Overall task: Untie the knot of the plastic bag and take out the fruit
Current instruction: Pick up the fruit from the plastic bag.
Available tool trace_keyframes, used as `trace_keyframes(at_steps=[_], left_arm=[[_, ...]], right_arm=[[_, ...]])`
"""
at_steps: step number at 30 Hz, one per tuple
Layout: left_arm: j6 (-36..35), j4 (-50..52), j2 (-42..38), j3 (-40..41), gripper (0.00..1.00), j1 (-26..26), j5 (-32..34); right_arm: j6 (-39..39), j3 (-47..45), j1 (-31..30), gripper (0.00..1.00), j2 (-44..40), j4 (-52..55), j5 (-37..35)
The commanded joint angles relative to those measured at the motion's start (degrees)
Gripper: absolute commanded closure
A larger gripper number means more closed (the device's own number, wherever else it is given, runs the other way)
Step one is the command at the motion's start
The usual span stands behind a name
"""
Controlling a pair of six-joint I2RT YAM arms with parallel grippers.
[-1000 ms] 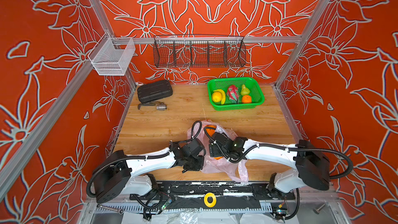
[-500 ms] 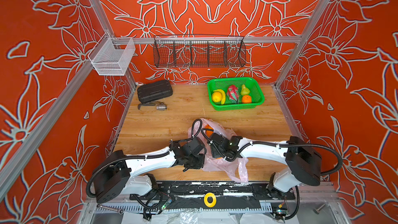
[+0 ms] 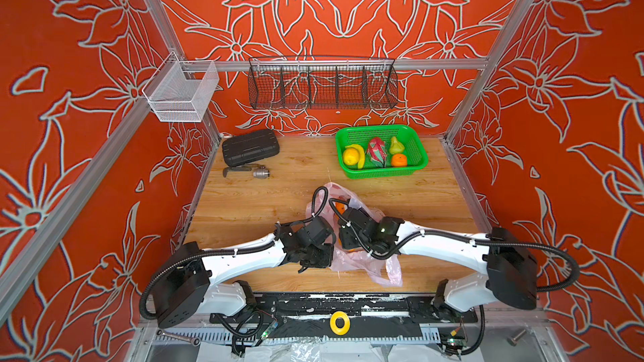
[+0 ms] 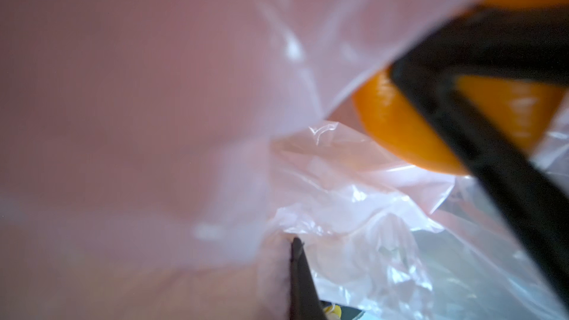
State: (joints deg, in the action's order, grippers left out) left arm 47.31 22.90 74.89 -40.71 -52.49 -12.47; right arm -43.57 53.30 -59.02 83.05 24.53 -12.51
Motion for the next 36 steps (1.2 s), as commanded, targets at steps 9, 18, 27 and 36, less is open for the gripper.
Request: trace_keyframes(at_steps=[9, 18, 27, 36], left_arm=[[-1.5, 2.0, 1.5, -2.7, 0.98, 0.7, 2.2], [-3.3, 2.4, 1.2, -4.8, 0.64, 0.7, 3.3], [-5.8, 3.6, -4.0, -5.3, 0.13, 0.8, 4.7], [-8.4, 9.8, -10.2, -7.6, 0.01, 1.1, 10.4]], right_arm=[[0.8, -0.7, 0.9, 0.43, -8.3, -5.0, 4.3], [1.4, 0.2, 1.1, 0.45, -18.9, -3.6, 3.0], [2.9, 2.6, 4.0, 0.46, -25.1, -2.1, 2.8], [6.0, 7.7, 7.7, 0.46, -26.0, -1.6, 4.2]])
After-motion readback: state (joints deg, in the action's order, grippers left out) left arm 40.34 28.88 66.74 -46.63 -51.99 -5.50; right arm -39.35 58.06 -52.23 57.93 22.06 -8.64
